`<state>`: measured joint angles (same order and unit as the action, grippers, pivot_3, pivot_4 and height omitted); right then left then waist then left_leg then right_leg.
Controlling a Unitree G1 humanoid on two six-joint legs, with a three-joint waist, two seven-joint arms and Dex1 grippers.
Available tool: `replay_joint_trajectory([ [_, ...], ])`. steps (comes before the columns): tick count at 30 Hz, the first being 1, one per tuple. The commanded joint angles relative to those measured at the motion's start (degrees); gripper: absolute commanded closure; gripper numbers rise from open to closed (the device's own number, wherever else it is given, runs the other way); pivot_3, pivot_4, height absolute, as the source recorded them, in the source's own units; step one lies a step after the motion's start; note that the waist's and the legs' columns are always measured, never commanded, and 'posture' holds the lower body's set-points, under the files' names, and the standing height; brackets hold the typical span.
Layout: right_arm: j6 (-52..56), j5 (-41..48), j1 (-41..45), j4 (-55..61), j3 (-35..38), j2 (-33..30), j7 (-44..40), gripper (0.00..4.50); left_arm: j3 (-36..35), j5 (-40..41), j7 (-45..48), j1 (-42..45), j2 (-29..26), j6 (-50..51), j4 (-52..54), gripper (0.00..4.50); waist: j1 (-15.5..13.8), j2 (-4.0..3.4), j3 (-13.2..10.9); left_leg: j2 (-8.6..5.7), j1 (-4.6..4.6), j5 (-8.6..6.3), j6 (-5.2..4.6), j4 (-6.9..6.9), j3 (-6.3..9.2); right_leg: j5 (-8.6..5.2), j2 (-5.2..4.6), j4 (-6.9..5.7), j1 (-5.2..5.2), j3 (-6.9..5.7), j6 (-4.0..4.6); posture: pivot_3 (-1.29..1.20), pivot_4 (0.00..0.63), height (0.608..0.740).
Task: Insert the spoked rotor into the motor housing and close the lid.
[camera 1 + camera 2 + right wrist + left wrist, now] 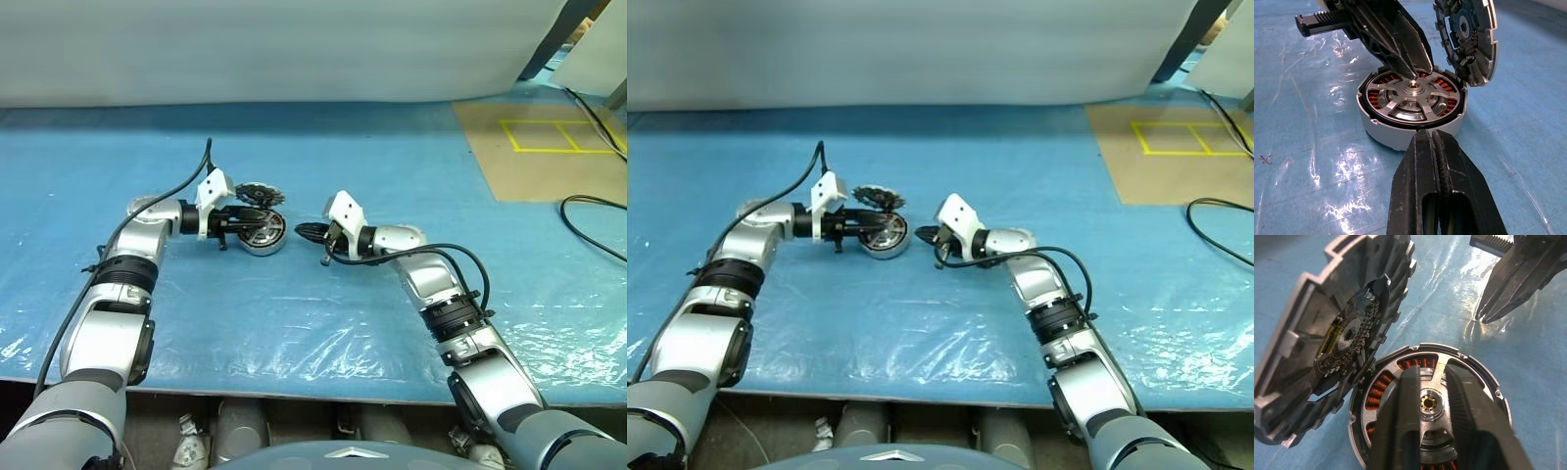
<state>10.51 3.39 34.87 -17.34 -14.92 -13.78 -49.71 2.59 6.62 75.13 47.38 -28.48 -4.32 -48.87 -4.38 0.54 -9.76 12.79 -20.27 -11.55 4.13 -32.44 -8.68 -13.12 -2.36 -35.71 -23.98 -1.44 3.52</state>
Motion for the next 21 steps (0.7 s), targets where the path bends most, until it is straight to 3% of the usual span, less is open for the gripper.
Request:
replay_joint_trajectory([
  [1, -1.0, 0.2, 1.1, 0.8, 0.2, 0.3, 0.1, 4.50, 0.0, -1.7, -4.3, 2.0, -0.1, -1.6, -0.6, 4.48, 0.0, 0.00, 0.0, 0.00, 0.00, 0.00, 0.00, 0.00, 0.00, 0.00, 0.00, 0.00, 0.00, 0.00, 0.00, 0.00, 0.150, 0.740],
  [9, -1.1, 0.2, 1.3, 0.7, 0.5, 0.2, 0.4, 4.50, 5.5, -7.1, -2.7, 0.1, -1.5, -2.2, -2.3, 4.48, 0.3, 0.00, 0.0, -0.02, 0.05, 0.00, 0.00, 0.04, 0.00, 0.00, 0.00, 0.01, 0.01, 0.02, 0.00, 0.00, 0.150, 0.740],
  [17, -1.5, 0.2, 1.7, 0.2, 0.6, 0.4, 0.9, 4.50, 3.1, -4.6, -2.0, 0.8, -1.7, -2.9, -2.3, 4.48, 0.4, 0.00, 0.0, -0.03, 0.09, 0.00, 0.00, 0.04, -0.01, 0.00, 0.00, 0.00, 0.02, 0.04, 0.00, 0.00, 0.150, 0.740],
  [21, -2.0, 0.2, 1.8, -0.3, 0.6, 0.6, 1.1, 4.50, -1.0, 0.8, 1.6, 1.1, -2.9, -0.1, 0.8, 4.48, 0.4, -0.01, 0.0, -0.02, 0.06, 0.00, 0.00, 0.04, -0.01, 0.00, 0.01, 0.00, 0.01, 0.03, 0.00, 0.00, 0.150, 0.740],
])
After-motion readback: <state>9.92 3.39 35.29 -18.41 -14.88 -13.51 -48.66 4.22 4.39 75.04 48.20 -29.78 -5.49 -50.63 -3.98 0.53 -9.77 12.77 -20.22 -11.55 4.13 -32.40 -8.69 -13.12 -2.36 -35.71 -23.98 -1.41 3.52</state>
